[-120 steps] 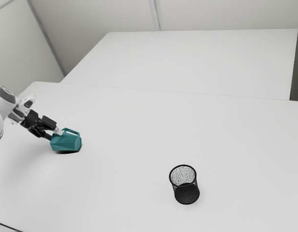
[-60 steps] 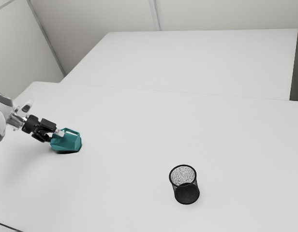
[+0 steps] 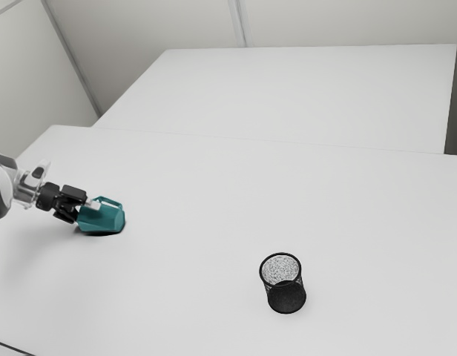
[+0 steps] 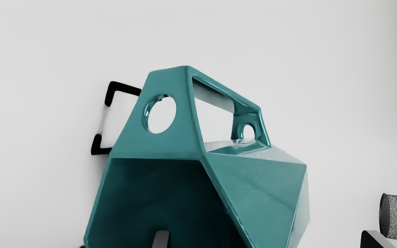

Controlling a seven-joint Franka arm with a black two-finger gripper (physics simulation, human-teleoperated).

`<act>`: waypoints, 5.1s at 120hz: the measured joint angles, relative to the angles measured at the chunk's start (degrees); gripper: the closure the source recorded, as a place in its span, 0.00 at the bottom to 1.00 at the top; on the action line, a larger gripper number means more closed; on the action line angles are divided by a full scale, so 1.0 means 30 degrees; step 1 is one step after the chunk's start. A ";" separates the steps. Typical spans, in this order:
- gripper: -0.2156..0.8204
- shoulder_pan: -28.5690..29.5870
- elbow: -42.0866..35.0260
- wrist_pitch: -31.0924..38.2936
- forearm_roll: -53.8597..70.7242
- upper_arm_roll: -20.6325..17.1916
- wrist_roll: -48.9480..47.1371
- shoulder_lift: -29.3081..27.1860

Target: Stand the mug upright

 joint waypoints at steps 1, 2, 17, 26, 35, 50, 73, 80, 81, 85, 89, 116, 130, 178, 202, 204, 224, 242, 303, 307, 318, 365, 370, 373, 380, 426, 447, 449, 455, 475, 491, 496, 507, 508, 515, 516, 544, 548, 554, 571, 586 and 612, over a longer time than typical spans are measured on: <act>0.21 -0.0002 0.0014 -0.0010 -0.0024 0.0000 0.0007 0.0008; 0.21 -0.0004 0.0026 -0.0020 -0.0046 0.0000 0.0015 0.0014; 0.22 -0.0013 0.0193 -0.0104 -0.0243 0.0000 0.0114 0.0093; 0.24 -0.0014 0.0299 -0.0137 -0.0316 0.0000 0.0164 0.0150; 0.28 -0.0014 0.0325 -0.0163 -0.0392 0.0000 0.0209 0.0164; 0.36 -0.0014 0.0333 -0.0183 -0.0450 0.0004 0.0271 0.0179; 0.50 0.0010 0.0307 -0.0207 -0.0476 0.0014 0.0346 0.0195; 0.54 0.0014 0.0306 -0.0217 -0.0484 0.0022 0.0364 0.0210; 0.55 0.0014 0.0306 -0.0218 -0.0486 0.0023 0.0367 0.0213; 0.57 0.0015 0.0305 -0.0223 -0.0492 0.0015 0.0376 0.0220; 0.59 0.0006 0.0305 -0.0227 -0.0497 0.0008 0.0385 0.0223; 0.71 -0.0024 0.0305 -0.0225 -0.0607 0.0001 0.0434 0.0227; 0.78 -0.0090 0.0305 -0.0185 -0.0662 -0.0001 0.0449 0.0211; 0.93 -0.0442 0.0335 -0.0363 -0.1206 -0.0007 0.0465 -0.0162; 0.95 -0.1015 0.0336 -0.0355 -0.1566 -0.0198 0.0406 -0.0518; 0.95 -0.1074 0.0335 -0.0344 -0.1589 -0.0211 0.0397 -0.0565; 0.96 -0.1944 0.0334 -0.0081 -0.1603 -0.0321 0.0244 -0.1181; 0.96 -0.2353 0.0334 0.0731 -0.0627 -0.1400 -0.0025 -0.2366; 0.96 -0.8781 -0.2863 0.8392 1.2077 -0.3501 -0.2229 -0.6832; 0.96 -0.9031 -0.3253 0.8919 1.2701 -0.3590 -0.2394 -0.7054; 0.96 -0.9408 -0.3853 1.0012 1.4322 -0.3862 -0.2920 -0.7281; 0.96 -0.9437 -0.4302 1.1332 1.7212 -0.5480 -0.5150 -0.7132; 0.96 -0.9473 -0.4404 1.1324 1.7332 -0.5541 -0.5374 -0.7130; 0.96 -0.9488 -0.4475 1.1311 1.7392 -0.5561 -0.5503 -0.7133; 0.95 -0.9466 -0.4609 1.1185 1.7544 -0.5614 -0.5809 -0.7148; 0.95 -0.9433 -0.5099 1.0776 1.9077 -0.6018 -0.7567 -0.7078; 0.95 -0.9392 -0.5542 1.1562 1.9918 -0.6005 -0.8078 -0.7050; 0.95 -0.9390 -0.5585 1.1628 1.9959 -0.6003 -0.8122 -0.7048; 0.95 -0.9376 -0.5727 1.1842 2.0049 -0.6000 -0.8248 -0.7043; 0.95 -0.9244 -0.6084 1.2334 2.0112 -0.6000 -0.8626 -0.7027; 0.95 -0.9186 -0.6255 1.2641 2.0078 -0.5997 -0.8873 -0.7013; 0.95 -0.9184 -0.6289 1.2711 2.0071 -0.6009 -0.8942 -0.7012; 0.93 -0.9202 -0.6313 1.2801 2.0006 -0.6003 -0.9039 -0.7011; 0.92 -0.9202 -0.6317 1.2805 1.9997 -0.6003 -0.9044 -0.7011; 0.90 -0.9195 -0.6337 1.2825 1.9922 -0.6003 -0.9060 -0.7011; 0.90 -0.9194 -0.6338 1.2827 1.9911 -0.6003 -0.9061 -0.7011; 0.78 -0.9193 -0.6374 1.2858 1.9776 -0.6006 -0.9090 -0.7011; 0.76 -0.9190 -0.6361 1.2860 1.9765 -0.6005 -0.9093 -0.7011; 0.73 -0.9189 -0.6366 1.2863 1.9754 -0.6005 -0.9098 -0.7012; 0.65 -0.9191 -0.6348 1.2859 1.9740 -0.6014 -0.9108 -0.7054; 0.61 -0.9189 -0.6309 1.2773 1.9735 -0.6018 -0.9116 -0.7195; 0.58 -0.9162 -0.6239 1.2645 1.9732 -0.6032 -0.9164 -0.7727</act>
